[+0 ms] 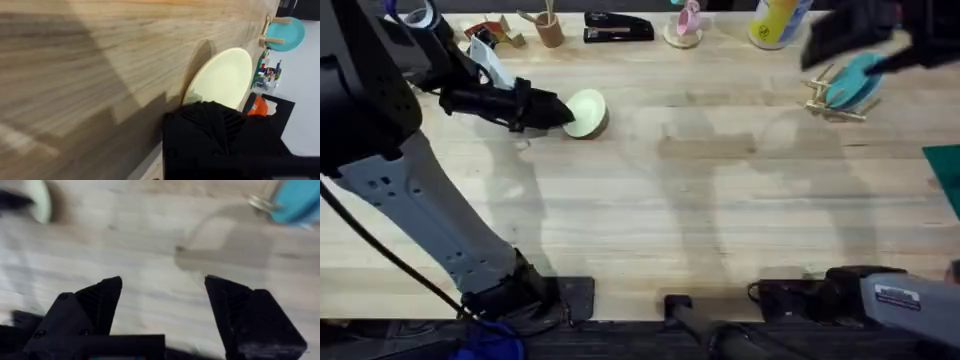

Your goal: Pick up the plates from the table one by one and place each into a slot on the dish rack.

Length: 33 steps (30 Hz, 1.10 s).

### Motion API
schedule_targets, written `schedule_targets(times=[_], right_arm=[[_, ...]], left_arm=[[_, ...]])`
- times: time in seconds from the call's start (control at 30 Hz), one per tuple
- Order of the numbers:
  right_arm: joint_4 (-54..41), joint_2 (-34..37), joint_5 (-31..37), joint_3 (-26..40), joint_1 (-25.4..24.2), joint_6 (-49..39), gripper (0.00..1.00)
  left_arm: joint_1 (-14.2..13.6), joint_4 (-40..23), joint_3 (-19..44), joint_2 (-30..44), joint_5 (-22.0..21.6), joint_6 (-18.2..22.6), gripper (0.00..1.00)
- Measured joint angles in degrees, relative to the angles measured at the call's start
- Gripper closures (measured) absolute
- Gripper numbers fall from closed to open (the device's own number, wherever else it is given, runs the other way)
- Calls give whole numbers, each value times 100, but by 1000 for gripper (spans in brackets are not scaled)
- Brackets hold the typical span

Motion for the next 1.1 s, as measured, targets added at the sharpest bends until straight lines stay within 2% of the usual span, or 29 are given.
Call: schedule_targets(times=[0.03, 0.07, 0.4, 0.83, 1.1], right_arm=[[171, 76, -139, 0, 38, 125, 7], [910, 538, -534, 0, 353, 896, 7], [1982, 1666, -684, 2, 1237, 1963, 8], [3571, 3261, -747, 2, 2205, 2797, 7], [4409, 3923, -1264, 2, 2652, 3060, 9]], left_arm=[[0, 2, 0, 0, 1, -1, 960], [0, 15, 0, 0, 1, -12, 960], [0, 17, 0, 0, 1, -17, 960], [0, 17, 0, 1, 1, -18, 960], [0, 17, 0, 0, 1, -19, 960]])
